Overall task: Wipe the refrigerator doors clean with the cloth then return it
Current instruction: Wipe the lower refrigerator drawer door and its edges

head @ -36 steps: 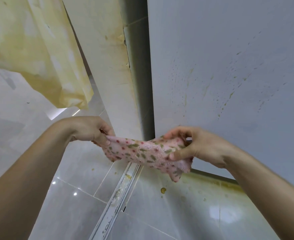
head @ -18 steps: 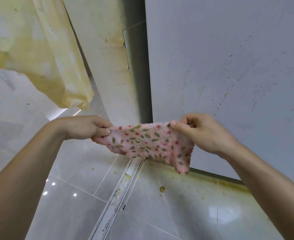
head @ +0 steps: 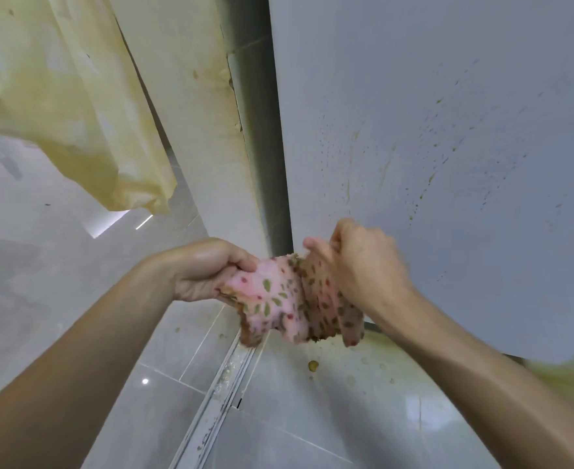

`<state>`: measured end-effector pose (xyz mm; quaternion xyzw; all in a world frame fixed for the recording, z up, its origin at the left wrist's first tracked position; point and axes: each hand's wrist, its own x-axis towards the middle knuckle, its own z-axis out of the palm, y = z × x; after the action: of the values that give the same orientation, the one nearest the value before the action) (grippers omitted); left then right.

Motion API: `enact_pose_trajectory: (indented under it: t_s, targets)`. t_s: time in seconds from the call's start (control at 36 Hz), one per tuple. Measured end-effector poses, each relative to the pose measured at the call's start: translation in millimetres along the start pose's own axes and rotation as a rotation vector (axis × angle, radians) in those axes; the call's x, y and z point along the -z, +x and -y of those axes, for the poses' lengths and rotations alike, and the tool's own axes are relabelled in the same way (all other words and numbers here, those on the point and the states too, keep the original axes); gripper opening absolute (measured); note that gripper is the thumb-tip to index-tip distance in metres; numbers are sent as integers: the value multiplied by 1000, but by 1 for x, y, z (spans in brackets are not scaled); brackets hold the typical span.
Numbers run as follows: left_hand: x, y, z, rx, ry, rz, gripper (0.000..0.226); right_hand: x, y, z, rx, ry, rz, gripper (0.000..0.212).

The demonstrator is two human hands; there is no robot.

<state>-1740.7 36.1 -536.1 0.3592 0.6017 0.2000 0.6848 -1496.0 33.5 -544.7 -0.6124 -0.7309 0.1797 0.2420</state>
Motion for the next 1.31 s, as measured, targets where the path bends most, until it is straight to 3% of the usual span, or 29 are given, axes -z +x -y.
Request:
enact_pose_trajectory:
  t_s: [0.08, 0.17, 0.22, 0.36, 0.47, 0.56, 0.61, 0.67, 0.72, 0.81, 0.86, 0.94, 1.0, 1.06, 1.14, 1.31]
  targets:
    - [-19, 6, -1, 14, -2, 58, 38, -9, -11, 12, 75, -7, 90, 49]
    - [-32, 11, -2, 11, -64, 156, 46, -16, -19, 18, 121, 147, 288, 33]
    - [-34, 13, -1, -35, 35, 155, 55, -16, -20, 17, 113, 285, 418, 27]
    - [-31, 14, 4, -147, 129, 170, 29, 2, -9, 4, -165, 864, 646, 18]
    - [-25, 16, 1, -198, 166, 133, 26, 12, -2, -8, -239, 1069, 725, 18]
    - [-22, 15, -3, -218, 210, 93, 21, 11, -3, -12, -203, 1132, 872, 22]
    - [-22, 13, -6, -231, 214, 101, 24, 13, -4, -15, -136, 1068, 1049, 29]
    - [-20, 10, -9, -254, 219, 123, 29, 15, -2, -19, -69, 989, 1107, 31]
    - [-19, 6, -12, -259, 256, 153, 32, 14, 2, -22, -54, 867, 949, 33]
    - [-16, 0, -14, -238, 338, 222, 44, 1, 7, -29, -28, 578, 483, 38]
    - [-16, -4, -14, -229, 394, 258, 48, -8, 8, -35, -14, 444, 288, 50]
    - [-14, -7, -15, -229, 442, 263, 46, -13, 4, -42, 53, 500, 437, 64]
    - [-11, -7, -14, -243, 446, 273, 43, -13, 1, -43, 105, 665, 569, 45]
    - [-9, -5, -15, -252, 414, 259, 37, -11, -2, -42, 66, 902, 595, 33]
    - [-9, -1, -18, -329, 405, 119, 18, -5, -3, -37, 20, 938, 444, 25]
    - [-22, -4, -31, -537, 619, 6, 21, 13, -1, -30, 118, 284, -35, 31]
